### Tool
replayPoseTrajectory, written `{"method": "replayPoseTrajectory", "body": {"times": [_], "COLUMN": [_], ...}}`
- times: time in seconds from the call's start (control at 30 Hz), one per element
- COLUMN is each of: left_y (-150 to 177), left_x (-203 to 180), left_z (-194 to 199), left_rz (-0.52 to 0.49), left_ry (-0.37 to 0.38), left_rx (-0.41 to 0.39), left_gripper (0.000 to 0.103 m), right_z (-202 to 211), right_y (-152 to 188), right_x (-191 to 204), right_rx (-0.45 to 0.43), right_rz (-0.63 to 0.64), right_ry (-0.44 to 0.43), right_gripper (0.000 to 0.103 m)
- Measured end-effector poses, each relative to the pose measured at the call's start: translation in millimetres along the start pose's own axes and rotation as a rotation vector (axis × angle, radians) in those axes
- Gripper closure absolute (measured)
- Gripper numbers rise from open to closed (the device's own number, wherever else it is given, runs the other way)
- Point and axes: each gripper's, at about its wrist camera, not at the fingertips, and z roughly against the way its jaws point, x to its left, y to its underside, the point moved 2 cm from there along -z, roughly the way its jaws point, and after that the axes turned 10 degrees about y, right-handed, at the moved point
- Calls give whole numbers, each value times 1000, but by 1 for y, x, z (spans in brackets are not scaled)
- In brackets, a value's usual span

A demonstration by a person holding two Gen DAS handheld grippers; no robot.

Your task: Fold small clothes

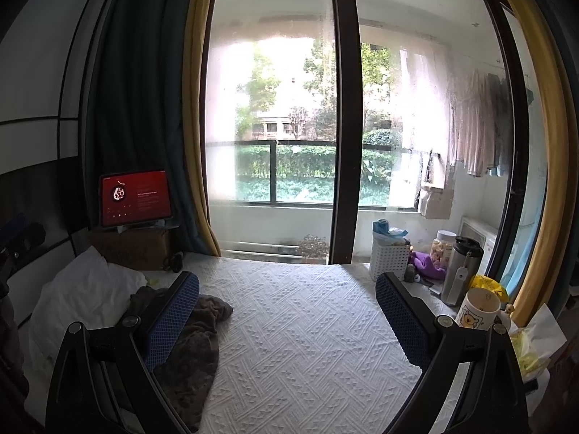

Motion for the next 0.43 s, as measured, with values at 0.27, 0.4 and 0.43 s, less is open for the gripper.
{"method": "replayPoseTrajectory", "body": {"times": [0.27,0.4,0.43], "left_y": [1,2,1], "left_x": [-1,-2,-2], "left_z": [-1,-1,-2], "left_rz": [-3,-5,-4], "left_ry": [6,11,12], "left_rx": [2,5,5], "left_gripper": [1,1,1], "right_z": [-1,-1,-1], "right_y": [0,1,1], "right_x": [-1,-1,-1], "right_rx": [2,3,4], "right_rz": [-1,-1,0], "right_ry": [0,-1,0], "right_gripper": [4,4,4]}}
